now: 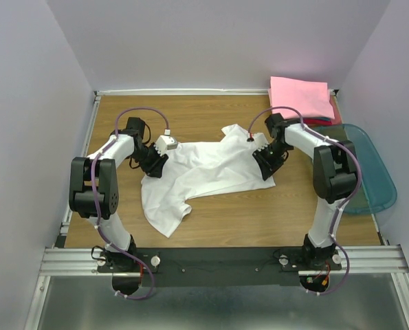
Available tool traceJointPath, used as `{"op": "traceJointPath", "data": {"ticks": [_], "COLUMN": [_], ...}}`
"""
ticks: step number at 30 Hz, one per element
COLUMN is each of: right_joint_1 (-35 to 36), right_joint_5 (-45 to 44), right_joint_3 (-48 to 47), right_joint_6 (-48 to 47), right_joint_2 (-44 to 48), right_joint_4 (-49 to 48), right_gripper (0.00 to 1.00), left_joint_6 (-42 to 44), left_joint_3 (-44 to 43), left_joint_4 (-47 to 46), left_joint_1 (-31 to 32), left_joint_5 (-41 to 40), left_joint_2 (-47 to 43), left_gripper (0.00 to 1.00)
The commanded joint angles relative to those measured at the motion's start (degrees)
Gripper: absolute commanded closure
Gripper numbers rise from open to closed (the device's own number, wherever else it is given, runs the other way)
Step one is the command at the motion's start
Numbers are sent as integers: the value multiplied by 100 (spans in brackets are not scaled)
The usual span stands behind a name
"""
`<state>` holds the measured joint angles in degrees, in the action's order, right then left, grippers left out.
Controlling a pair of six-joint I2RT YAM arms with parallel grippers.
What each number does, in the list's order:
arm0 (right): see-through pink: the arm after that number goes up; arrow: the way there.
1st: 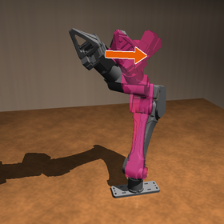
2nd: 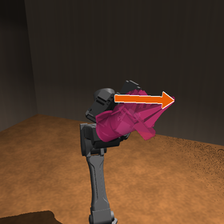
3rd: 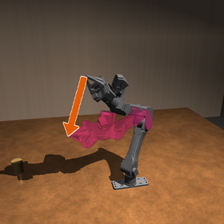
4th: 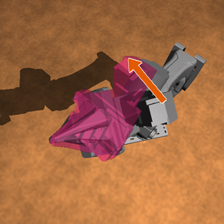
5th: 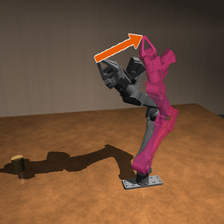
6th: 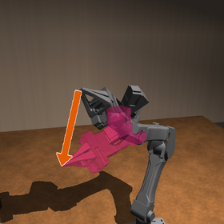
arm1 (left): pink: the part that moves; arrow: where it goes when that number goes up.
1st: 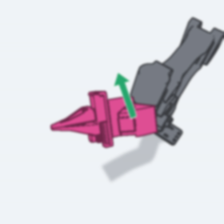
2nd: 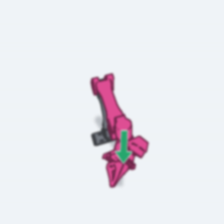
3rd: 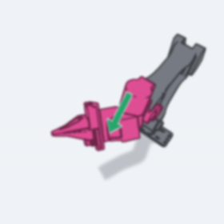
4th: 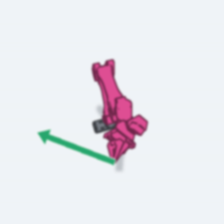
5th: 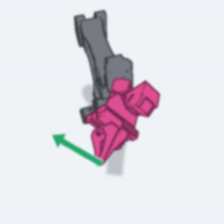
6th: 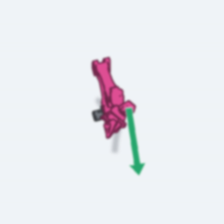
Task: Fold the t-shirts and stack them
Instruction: Flatten the tshirt out
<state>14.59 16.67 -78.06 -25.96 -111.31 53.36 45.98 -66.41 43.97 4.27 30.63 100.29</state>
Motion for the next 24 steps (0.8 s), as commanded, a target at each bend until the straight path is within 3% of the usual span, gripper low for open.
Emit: {"op": "traceJointPath", "data": {"ticks": [1,5,9,17,20,24], "right_joint_1": [35,35,35,35,35,35], "right_joint_5": [-242,-374,-427,-392,-392,-497], "right_joint_3": [-174,-165,-209,-411,-403,-289], "right_joint_6": [240,293,372,495,495,399], "right_joint_2": [-163,-330,-374,-251,-225,-251], "right_joint_4": [-195,-300,-335,-318,-300,-291], "right_gripper": [58,57,49,49,55,73], "left_joint_6": [-45,-54,-36,-10,-1,-1], "left_joint_3": [111,146,146,146,146,129], "left_joint_4": [-55,-72,-64,-64,-64,-72], "left_joint_1": [30,39,39,38,30,30], "left_joint_5": [-5,-13,-13,-31,-31,-40], "left_joint_2": [-141,-159,-168,-141,-124,-89], "left_gripper": [52,52,52,52,52,52]}}
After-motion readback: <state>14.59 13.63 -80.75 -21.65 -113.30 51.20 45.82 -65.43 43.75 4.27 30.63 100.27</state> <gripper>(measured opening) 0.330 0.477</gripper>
